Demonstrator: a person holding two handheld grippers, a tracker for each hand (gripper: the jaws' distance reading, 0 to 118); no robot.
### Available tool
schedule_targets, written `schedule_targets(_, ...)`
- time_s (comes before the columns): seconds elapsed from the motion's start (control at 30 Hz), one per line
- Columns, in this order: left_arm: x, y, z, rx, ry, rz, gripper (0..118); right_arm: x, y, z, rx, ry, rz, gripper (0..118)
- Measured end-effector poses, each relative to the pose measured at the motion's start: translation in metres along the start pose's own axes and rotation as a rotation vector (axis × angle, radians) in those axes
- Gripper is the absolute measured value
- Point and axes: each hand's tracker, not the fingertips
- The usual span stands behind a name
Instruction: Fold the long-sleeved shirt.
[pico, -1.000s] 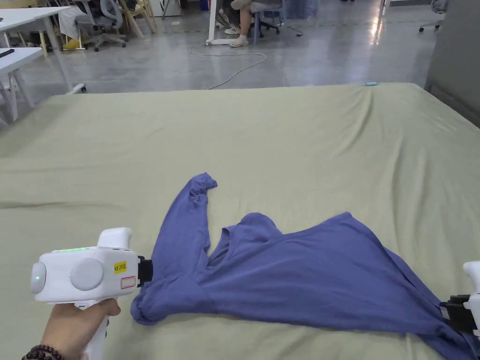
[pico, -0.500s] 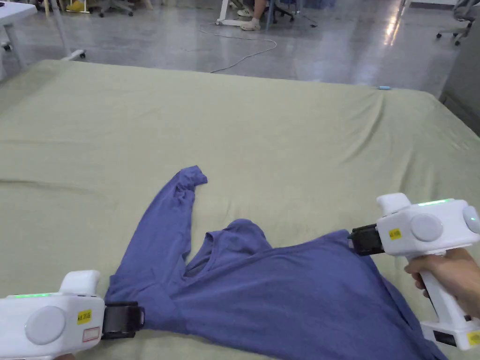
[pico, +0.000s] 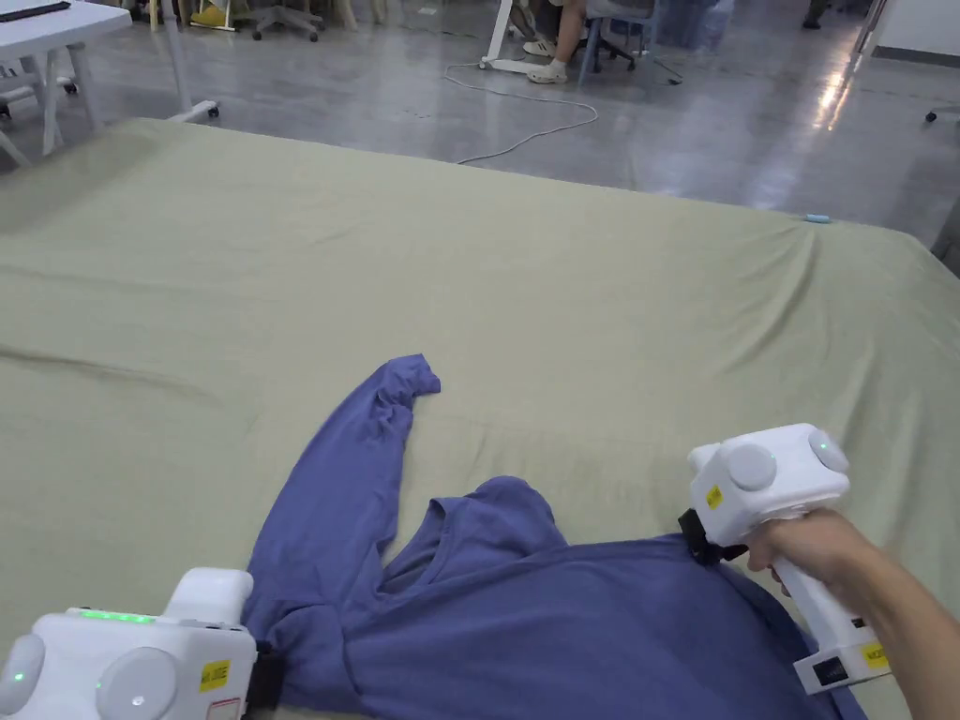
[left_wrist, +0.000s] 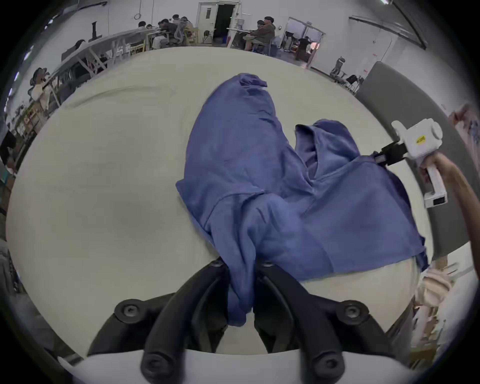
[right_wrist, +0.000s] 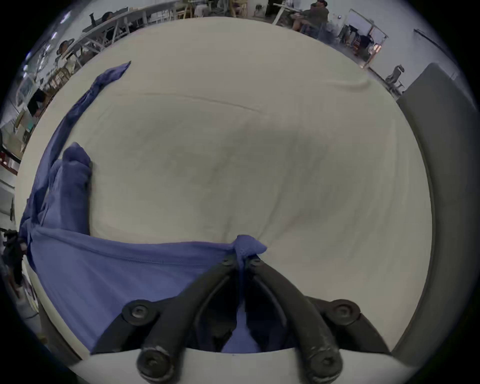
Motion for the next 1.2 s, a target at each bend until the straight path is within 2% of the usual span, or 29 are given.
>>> schedule_targets(0.03, 0.001, 0.000, -0.003, 0.006, 0.005, -0.046, 8, -0.002, -0.001, -0.001, 0.005, -0.034, 0.023, 0)
schedule_targets(0.07, 0.001, 0.000, -0.003, 0.014, 0.004, -0.023, 8, -0.004, -0.001, 0.002, 0.011, -0.032, 0.019, 0)
schedule_targets(0.13, -0.008, 0.000, 0.002, 0.022, -0.028, 0.047, 8, -0.002, -0.003, 0.013, 0.026, -0.037, -0.012, 0)
schedule_targets(0.2, -0.015, 0.002, 0.010, 0.060, -0.029, 0.037, 8, 0.003, -0.009, 0.031, 0.085, -0.030, -0.048, 0)
schedule_targets(0.33, -0.014, 0.018, 0.037, 0.166, -0.042, -0.007, 8, 0.017, -0.028, 0.104, 0.256, -0.009, -0.081, 0)
schedule_targets(0.4, -0.009, 0.033, 0.052, 0.222, -0.054, -0.038, 8, 0.027, -0.041, 0.147, 0.345, 0.009, -0.123, 0)
schedule_targets(0.47, 0.003, 0.051, 0.072, 0.294, -0.053, -0.063, 8, 0.035, -0.053, 0.192, 0.435, -0.012, -0.136, 0)
schedule_targets(0.6, 0.024, 0.105, 0.116, 0.427, -0.065, -0.105, 8, 0.054, -0.068, 0.288, 0.593, -0.097, -0.126, 0)
schedule_targets(0.83, 0.065, 0.235, 0.219, 0.678, -0.068, -0.169, 8, 0.090, -0.052, 0.447, 0.850, -0.175, -0.192, 0)
schedule_targets(1.0, 0.089, 0.326, 0.293, 0.803, -0.069, -0.154, 8, 0.112, -0.012, 0.511, 0.934, -0.227, -0.235, 0)
schedule_targets(1.2, 0.109, 0.406, 0.356, 0.914, -0.030, -0.115, 8, 0.135, 0.031, 0.545, 0.988, -0.262, -0.304, 0)
